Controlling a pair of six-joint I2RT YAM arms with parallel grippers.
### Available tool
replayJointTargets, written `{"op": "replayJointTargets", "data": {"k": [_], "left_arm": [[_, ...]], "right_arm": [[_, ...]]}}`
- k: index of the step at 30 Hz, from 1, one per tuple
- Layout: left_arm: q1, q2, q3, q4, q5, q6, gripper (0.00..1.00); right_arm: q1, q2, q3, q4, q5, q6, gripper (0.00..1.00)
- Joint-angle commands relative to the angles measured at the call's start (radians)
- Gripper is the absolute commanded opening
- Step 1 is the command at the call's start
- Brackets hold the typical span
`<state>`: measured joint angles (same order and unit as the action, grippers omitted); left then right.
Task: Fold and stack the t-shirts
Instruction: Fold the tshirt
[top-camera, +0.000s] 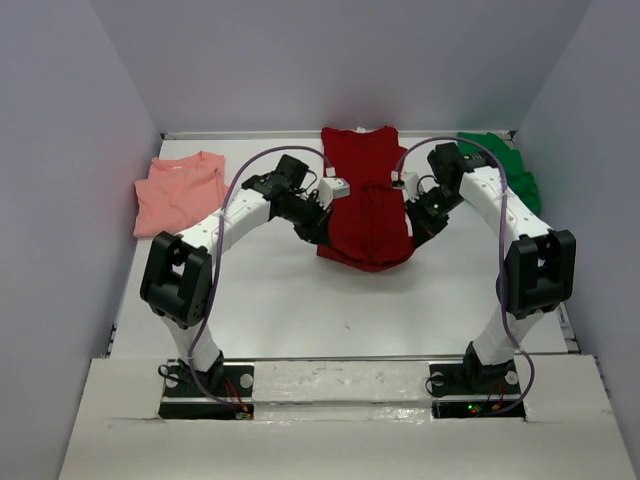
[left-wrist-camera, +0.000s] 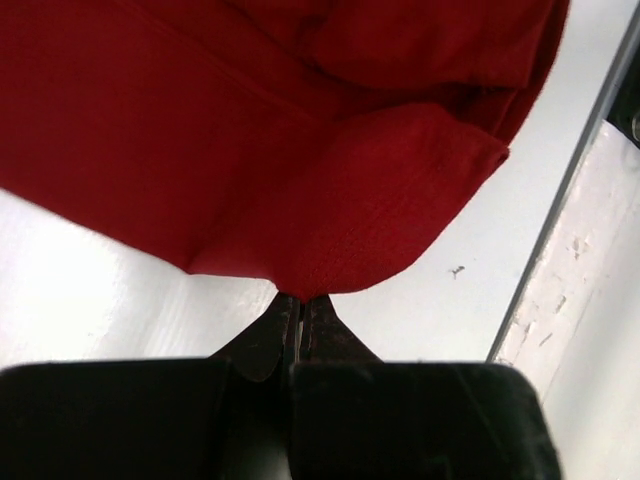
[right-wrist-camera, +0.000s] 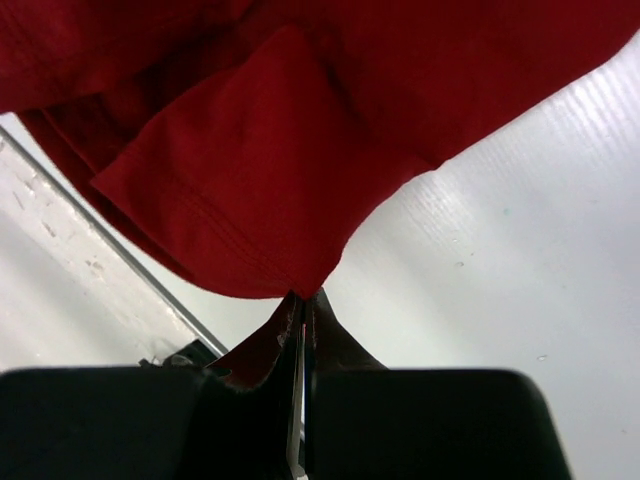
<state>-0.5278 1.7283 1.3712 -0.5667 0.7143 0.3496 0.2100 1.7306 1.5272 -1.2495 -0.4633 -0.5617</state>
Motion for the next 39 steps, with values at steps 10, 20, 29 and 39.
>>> {"op": "replayJointTargets", "data": {"k": [10, 20, 29, 39], "left_arm": [[0.120, 0.079, 0.236, 0.011, -0.067, -0.061, 0.00], [0.127, 0.145, 0.285, 0.010, -0.053, -0.063, 0.00], [0.129, 0.223, 0.348, 0.031, -0.091, -0.070, 0.00], [0.141, 0.333, 0.534, -0.021, -0.128, -0.058, 0.00]], "right_arm": [[-0.003, 0.101, 0.218, 0.171, 0.094, 0.065, 0.00], [-0.003, 0.172, 0.271, 0.254, 0.144, 0.094, 0.00], [-0.003, 0.193, 0.238, 0.358, 0.213, 0.102, 0.00], [-0.003, 0.221, 0.243, 0.433, 0.282, 0.108, 0.00]]}}
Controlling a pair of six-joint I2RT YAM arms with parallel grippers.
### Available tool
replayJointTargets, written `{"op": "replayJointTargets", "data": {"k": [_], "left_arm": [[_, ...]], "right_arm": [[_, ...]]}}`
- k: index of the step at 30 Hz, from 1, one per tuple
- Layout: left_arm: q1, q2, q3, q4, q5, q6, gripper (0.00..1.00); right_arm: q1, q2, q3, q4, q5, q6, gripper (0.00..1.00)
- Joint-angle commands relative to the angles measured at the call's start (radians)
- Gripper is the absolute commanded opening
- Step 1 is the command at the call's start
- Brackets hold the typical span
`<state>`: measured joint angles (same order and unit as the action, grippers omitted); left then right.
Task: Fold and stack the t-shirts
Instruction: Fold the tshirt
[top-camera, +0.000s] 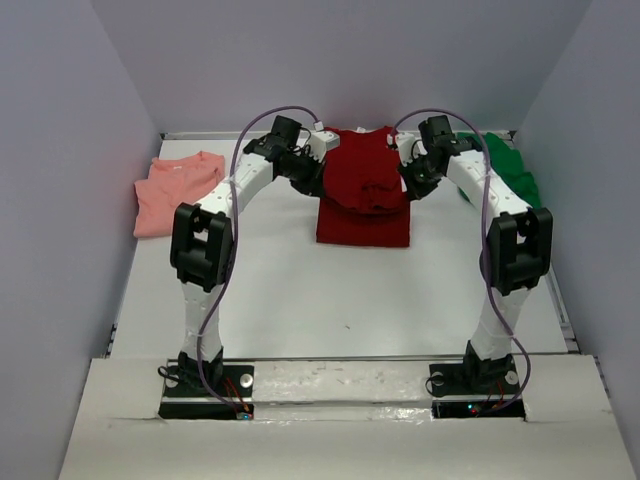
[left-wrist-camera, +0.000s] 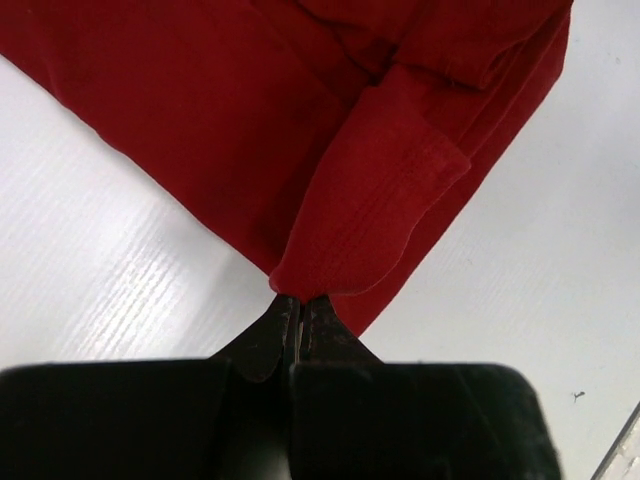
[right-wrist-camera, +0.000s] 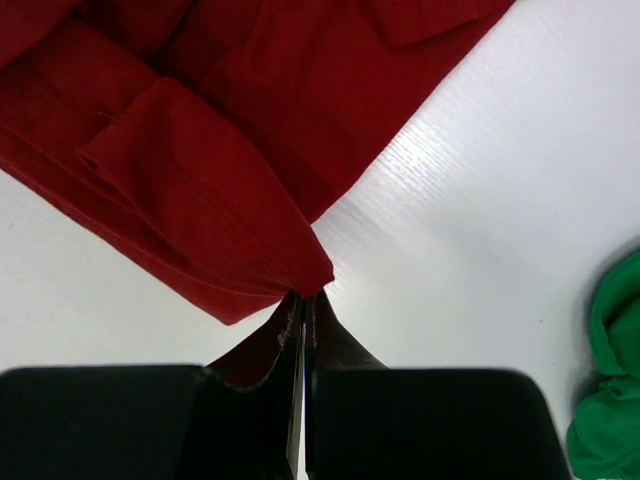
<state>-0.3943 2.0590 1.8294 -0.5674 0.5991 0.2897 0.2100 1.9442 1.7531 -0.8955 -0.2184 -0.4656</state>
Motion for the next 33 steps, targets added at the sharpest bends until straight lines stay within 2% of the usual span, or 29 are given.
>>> {"op": "replayJointTargets", "data": {"k": [1, 24, 33], "left_arm": [[0.009, 0.009, 0.083, -0.020, -0.018, 0.002, 0.00], [0.025, 0.144, 0.175, -0.015, -0.050, 0.023, 0.00], [0.028, 0.193, 0.229, -0.035, -0.079, 0.054, 0.00]], "right_arm": [[-0.003, 0.012, 0.020, 0.082, 0.039, 0.008, 0.00], [-0.021, 0.220, 0.241, 0.125, 0.083, -0.022, 0.00], [-0.031, 0.266, 0.272, 0.144, 0.137, -0.053, 0.00]]}}
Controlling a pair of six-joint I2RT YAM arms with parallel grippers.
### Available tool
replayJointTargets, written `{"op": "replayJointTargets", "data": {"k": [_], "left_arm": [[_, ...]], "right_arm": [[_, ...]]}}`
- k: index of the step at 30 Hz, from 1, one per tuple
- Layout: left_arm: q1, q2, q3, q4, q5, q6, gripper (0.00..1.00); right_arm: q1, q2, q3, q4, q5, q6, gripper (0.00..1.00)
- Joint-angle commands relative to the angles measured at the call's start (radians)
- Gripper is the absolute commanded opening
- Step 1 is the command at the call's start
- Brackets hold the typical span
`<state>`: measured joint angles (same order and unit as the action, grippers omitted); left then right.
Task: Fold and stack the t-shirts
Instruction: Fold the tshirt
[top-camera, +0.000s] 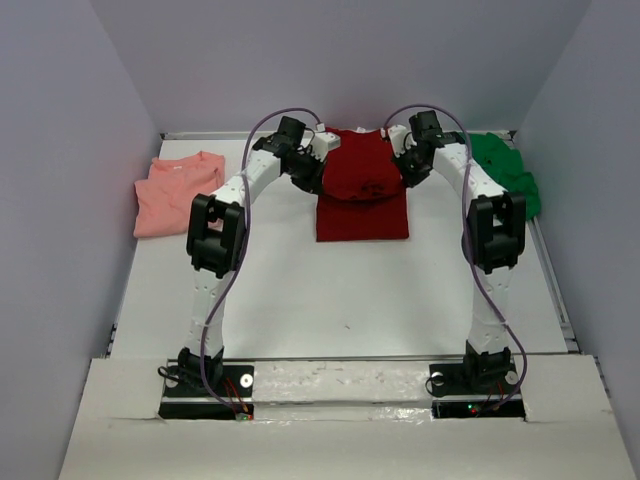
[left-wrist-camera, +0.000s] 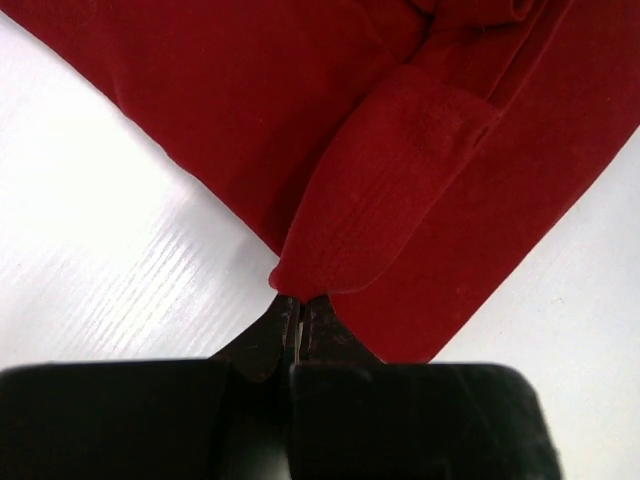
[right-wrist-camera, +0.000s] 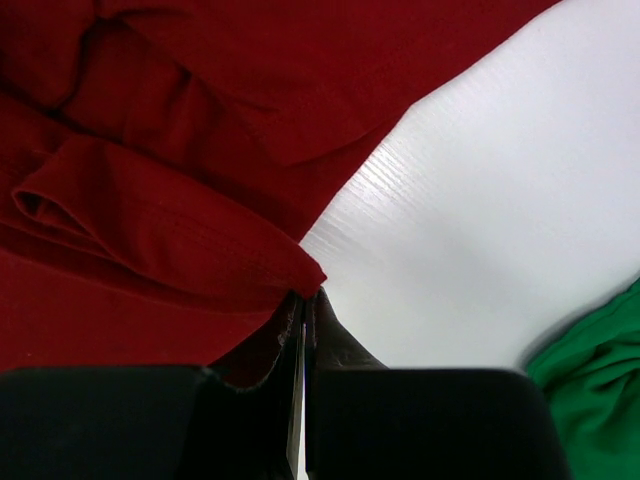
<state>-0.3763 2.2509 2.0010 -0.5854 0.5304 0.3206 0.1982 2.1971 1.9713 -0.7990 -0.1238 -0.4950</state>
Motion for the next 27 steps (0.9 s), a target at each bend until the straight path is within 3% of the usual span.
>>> {"op": "replayJointTargets", "data": {"k": [1, 27], "left_arm": [[0.011, 0.006, 0.068, -0.017, -0.012, 0.024, 0.00], [0.020, 0.079, 0.113, 0.067, -0.041, 0.003, 0.00]], "right_arm": [[-0.019, 0.021, 0.057, 0.049, 0.047, -0.025, 0.00], [-0.019, 0.127, 0.118, 0.086, 0.102, -0.066, 0.00]]}}
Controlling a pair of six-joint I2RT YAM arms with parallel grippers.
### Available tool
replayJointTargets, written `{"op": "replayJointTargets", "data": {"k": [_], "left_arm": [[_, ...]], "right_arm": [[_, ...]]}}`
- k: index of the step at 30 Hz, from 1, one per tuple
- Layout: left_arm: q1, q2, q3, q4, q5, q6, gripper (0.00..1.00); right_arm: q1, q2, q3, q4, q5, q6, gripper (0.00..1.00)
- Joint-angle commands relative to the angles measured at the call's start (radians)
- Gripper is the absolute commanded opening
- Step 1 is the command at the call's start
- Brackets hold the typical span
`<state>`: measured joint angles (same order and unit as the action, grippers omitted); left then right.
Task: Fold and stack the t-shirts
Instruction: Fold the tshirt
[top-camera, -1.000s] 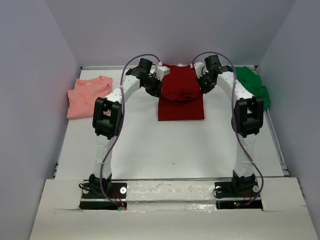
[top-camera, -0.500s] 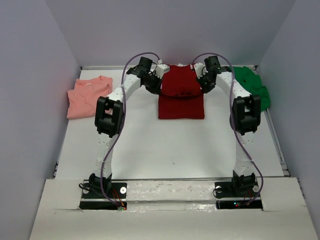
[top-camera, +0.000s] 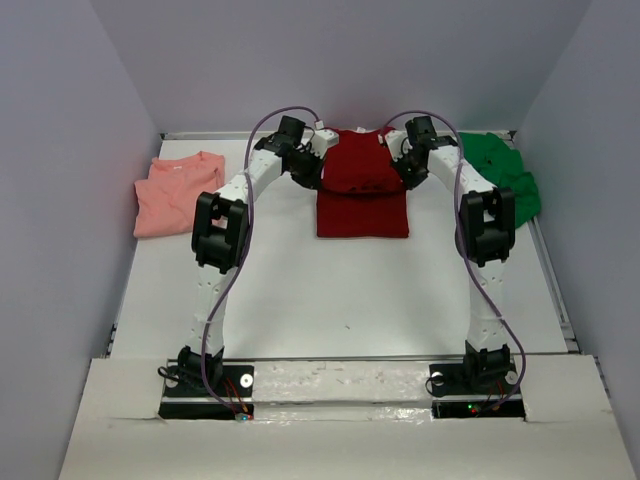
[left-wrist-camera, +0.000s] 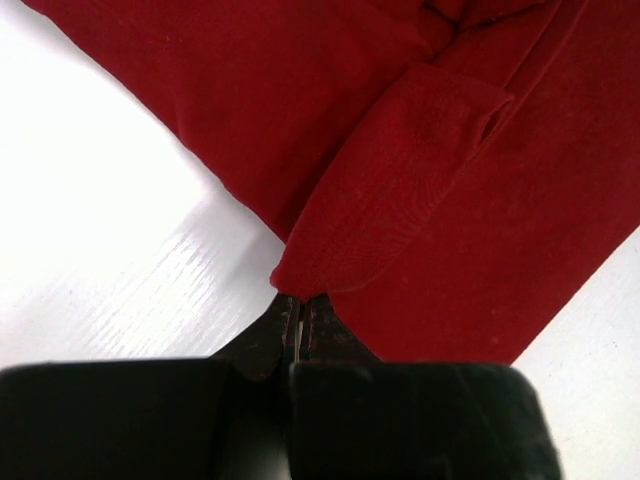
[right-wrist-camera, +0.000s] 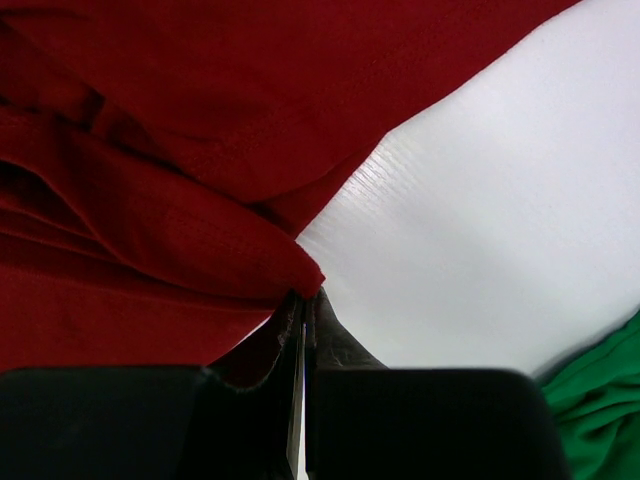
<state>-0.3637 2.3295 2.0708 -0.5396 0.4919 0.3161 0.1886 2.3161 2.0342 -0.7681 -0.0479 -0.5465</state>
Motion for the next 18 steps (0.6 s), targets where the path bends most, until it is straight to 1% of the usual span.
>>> {"op": "replayJointTargets", "data": {"k": [1, 5, 6, 7, 8, 9, 10, 11, 13, 14, 15, 16, 18], "left_arm": [[0.006, 0.002, 0.043, 0.023, 0.000, 0.011, 0.00], [0.008, 0.013, 0.048, 0.030, 0.002, 0.008, 0.00], [0.006, 0.016, 0.051, 0.032, 0.002, 0.008, 0.01], [0.006, 0.019, 0.051, 0.033, 0.002, 0.006, 0.07], [0.006, 0.021, 0.052, 0.033, 0.004, 0.005, 0.22], [0.005, 0.021, 0.054, 0.033, 0.004, 0.005, 0.24], [0.005, 0.018, 0.054, 0.035, -0.001, 0.003, 0.29], [0.005, 0.013, 0.055, 0.035, -0.006, 0.003, 0.34], [0.005, -0.007, 0.067, 0.038, -0.025, 0.009, 0.45], [0.006, -0.016, 0.077, 0.038, -0.053, 0.017, 0.53], [0.008, -0.042, 0.100, 0.040, -0.103, 0.030, 0.56], [0.012, -0.057, 0.112, 0.041, -0.124, 0.037, 0.62], [0.023, -0.091, 0.169, 0.043, -0.156, 0.046, 0.68]], "right_arm": [[-0.009, 0.012, 0.055, 0.055, 0.028, -0.020, 0.00], [-0.009, 0.022, 0.057, 0.072, 0.043, -0.021, 0.00], [-0.009, 0.023, 0.057, 0.075, 0.042, -0.020, 0.00], [-0.009, 0.023, 0.057, 0.079, 0.043, -0.018, 0.05], [-0.009, 0.023, 0.057, 0.085, 0.077, -0.017, 0.24], [-0.009, 0.023, 0.060, 0.087, 0.080, -0.015, 0.37], [-0.009, 0.020, 0.063, 0.087, 0.088, -0.013, 0.59], [-0.009, 0.020, 0.064, 0.087, 0.092, -0.015, 0.66], [-0.009, 0.009, 0.073, 0.085, 0.102, -0.021, 0.85], [-0.009, 0.003, 0.078, 0.085, 0.117, -0.029, 0.96], [-0.009, -0.016, 0.090, 0.084, 0.126, -0.036, 0.99], [-0.009, -0.027, 0.102, 0.081, 0.135, -0.043, 1.00], [-0.009, -0.054, 0.129, 0.055, 0.155, -0.056, 1.00]]}}
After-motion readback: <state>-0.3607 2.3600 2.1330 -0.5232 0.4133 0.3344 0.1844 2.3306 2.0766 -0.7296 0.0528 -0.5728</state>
